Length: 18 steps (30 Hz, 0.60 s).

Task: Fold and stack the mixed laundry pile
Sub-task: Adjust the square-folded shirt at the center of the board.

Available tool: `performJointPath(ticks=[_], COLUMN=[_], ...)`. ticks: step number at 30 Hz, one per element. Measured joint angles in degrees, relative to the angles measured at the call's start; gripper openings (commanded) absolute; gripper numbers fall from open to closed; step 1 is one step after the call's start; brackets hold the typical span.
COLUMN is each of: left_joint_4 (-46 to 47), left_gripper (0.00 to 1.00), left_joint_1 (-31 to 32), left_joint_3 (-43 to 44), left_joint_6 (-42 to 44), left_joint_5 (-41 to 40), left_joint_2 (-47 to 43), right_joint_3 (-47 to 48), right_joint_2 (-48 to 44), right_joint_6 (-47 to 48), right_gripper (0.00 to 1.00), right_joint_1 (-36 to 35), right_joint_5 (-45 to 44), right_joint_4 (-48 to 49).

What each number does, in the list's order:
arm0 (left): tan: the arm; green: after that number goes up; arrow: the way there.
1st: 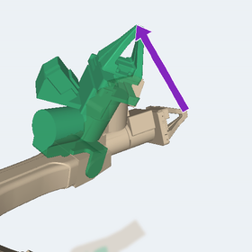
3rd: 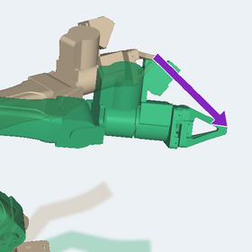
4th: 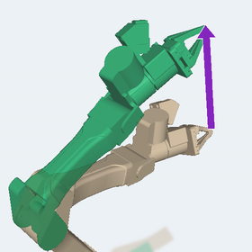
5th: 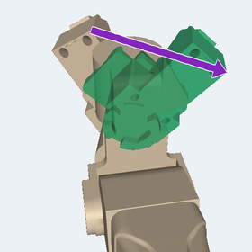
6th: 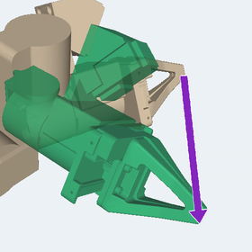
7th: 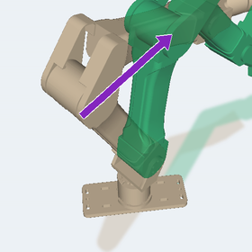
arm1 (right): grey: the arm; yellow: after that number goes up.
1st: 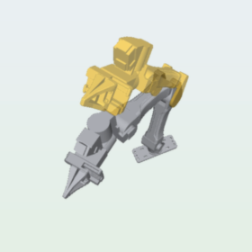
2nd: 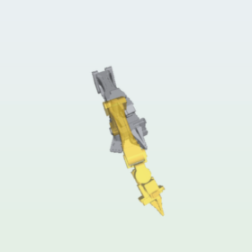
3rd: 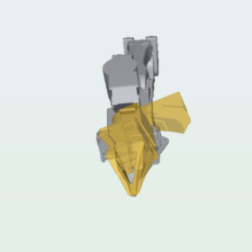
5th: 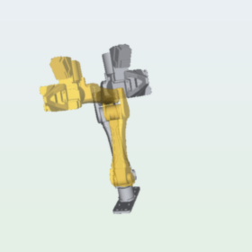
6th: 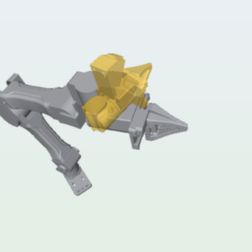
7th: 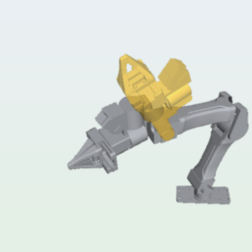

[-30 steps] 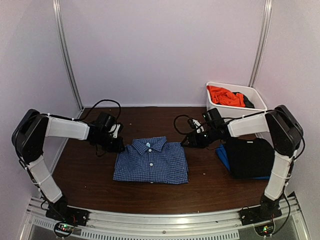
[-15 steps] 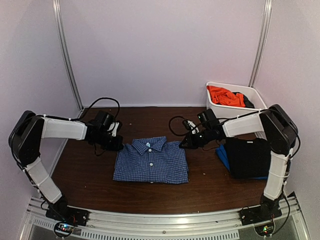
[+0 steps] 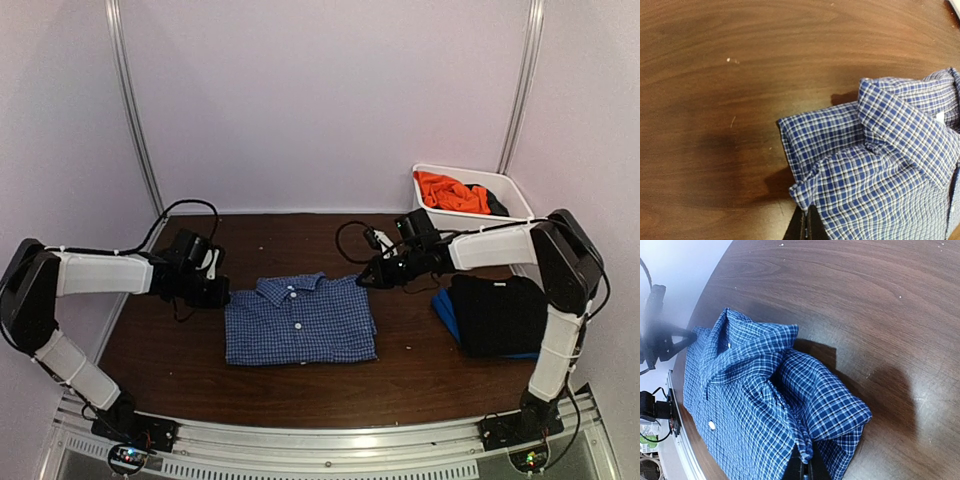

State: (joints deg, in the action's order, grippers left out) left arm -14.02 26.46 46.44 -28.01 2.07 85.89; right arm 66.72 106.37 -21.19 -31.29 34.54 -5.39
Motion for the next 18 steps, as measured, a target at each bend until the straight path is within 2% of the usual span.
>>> performJointPath(ticks=[4, 5, 6, 8, 10, 14, 18], left_joint_4=[2.4, 3.0, 3.6, 4.3, 4.6, 5.0, 4.9], left_gripper=[0.0, 0.03, 0.13, 0.34, 0.42, 0.55, 0.58], left_joint_1=[-0.8, -0.9, -0.9, -0.9, -1.3, -1.7, -1.7], left_joint_3=[-1.7, -1.9, -2.0, -2.0, -2.0, -2.5, -4.7], left_joint_6=[-1.2, -1.5, -1.7, -1.9, -2.0, -1.9, -2.0], left_joint_5=[-0.7, -0.8, -0.8, -1.1, -1.4, -1.4, -0.3], left_joint_2=[4.4, 5.6, 6.4, 7.4, 7.6, 6.1, 1.5], right_joint_3=[2.5, 2.8, 2.8, 2.7, 2.4, 0.1, -3.0], right_joint_2=[5.8, 7.3, 8.4, 9.7, 9.3, 4.3, -1.4], right_joint_6=[0.1, 0.1, 0.0, -0.3, -0.8, -1.8, -3.6], right_gripper=[0.03, 0.15, 0.28, 0.47, 0.64, 0.68, 0.61], right_joint_1=[-0.6, -0.7, -0.7, -0.8, -0.5, 0.3, 0.9], right_joint_5=[-0.8, -1.1, -1.4, -2.5, -3.7, -4.3, -2.0], right_joint_4=[2.3, 2.8, 3.1, 2.7, 2.0, 1.6, 1.8])
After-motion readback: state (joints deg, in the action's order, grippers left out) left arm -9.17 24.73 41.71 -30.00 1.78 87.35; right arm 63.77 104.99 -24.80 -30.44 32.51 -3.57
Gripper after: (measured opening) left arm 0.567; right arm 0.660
